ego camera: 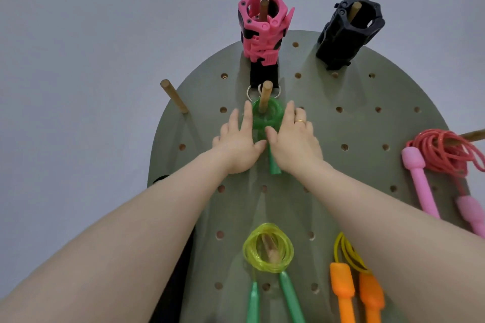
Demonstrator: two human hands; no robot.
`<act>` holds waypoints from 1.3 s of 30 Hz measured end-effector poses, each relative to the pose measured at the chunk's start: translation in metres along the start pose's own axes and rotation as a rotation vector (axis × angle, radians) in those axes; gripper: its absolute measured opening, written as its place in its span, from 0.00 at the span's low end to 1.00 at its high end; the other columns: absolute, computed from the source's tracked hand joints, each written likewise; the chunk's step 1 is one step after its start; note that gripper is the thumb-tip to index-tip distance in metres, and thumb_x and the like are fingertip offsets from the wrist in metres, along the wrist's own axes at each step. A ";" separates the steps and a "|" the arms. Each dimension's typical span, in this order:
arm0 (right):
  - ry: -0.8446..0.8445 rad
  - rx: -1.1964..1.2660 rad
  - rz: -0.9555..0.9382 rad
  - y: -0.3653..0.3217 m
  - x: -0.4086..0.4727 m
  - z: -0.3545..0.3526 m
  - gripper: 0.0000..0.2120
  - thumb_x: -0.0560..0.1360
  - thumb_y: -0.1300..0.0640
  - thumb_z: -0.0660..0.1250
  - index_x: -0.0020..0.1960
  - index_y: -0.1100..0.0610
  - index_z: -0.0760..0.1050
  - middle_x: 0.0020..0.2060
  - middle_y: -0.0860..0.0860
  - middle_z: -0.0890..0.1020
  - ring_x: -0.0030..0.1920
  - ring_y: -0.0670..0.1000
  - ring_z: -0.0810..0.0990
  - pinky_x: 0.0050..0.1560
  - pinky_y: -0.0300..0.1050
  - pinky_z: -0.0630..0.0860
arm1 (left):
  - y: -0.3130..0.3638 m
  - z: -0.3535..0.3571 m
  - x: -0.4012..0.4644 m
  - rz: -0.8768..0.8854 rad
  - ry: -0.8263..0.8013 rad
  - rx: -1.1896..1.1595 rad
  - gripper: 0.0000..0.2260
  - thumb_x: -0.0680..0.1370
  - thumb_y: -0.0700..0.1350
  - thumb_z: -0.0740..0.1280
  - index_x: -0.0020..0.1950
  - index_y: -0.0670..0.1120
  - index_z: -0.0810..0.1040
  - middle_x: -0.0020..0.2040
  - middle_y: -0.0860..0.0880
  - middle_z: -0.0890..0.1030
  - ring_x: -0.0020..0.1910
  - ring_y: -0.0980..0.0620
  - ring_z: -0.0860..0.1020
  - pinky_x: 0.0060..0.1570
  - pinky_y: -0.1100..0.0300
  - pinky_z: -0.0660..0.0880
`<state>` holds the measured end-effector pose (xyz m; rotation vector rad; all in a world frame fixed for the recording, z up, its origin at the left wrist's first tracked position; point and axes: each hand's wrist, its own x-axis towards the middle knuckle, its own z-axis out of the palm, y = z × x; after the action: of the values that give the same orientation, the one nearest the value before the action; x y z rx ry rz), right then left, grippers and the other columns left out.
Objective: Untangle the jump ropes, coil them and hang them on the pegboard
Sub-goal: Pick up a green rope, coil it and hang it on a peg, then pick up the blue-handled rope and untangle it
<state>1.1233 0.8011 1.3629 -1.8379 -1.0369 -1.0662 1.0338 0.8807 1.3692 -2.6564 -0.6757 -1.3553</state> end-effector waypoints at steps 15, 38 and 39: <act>-0.385 -0.418 -0.182 -0.039 -0.251 -0.078 0.14 0.77 0.55 0.56 0.62 0.57 0.68 0.71 0.56 0.61 0.64 0.58 0.67 0.55 0.49 0.67 | -0.007 -0.010 -0.228 0.209 -0.259 -0.158 0.34 0.78 0.51 0.61 0.77 0.46 0.45 0.77 0.48 0.48 0.75 0.46 0.50 0.70 0.50 0.53; -1.350 -0.258 0.946 -0.050 -0.843 -0.267 0.13 0.76 0.62 0.57 0.57 0.59 0.76 0.56 0.57 0.78 0.57 0.58 0.74 0.56 0.47 0.71 | 0.079 0.107 -0.823 0.565 -1.554 -0.344 0.27 0.79 0.45 0.59 0.76 0.42 0.53 0.73 0.41 0.61 0.71 0.41 0.61 0.68 0.52 0.61; -1.361 -0.256 0.988 -0.055 -0.860 -0.281 0.13 0.76 0.62 0.57 0.57 0.59 0.76 0.56 0.57 0.78 0.58 0.58 0.74 0.56 0.46 0.71 | 0.087 0.103 -0.838 0.555 -1.600 -0.358 0.26 0.80 0.44 0.59 0.75 0.42 0.54 0.73 0.40 0.62 0.71 0.42 0.61 0.68 0.54 0.61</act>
<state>0.7143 0.3435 0.6961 -2.7836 -0.3953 0.8159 0.7199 0.5403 0.6576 -3.2720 0.3818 1.0480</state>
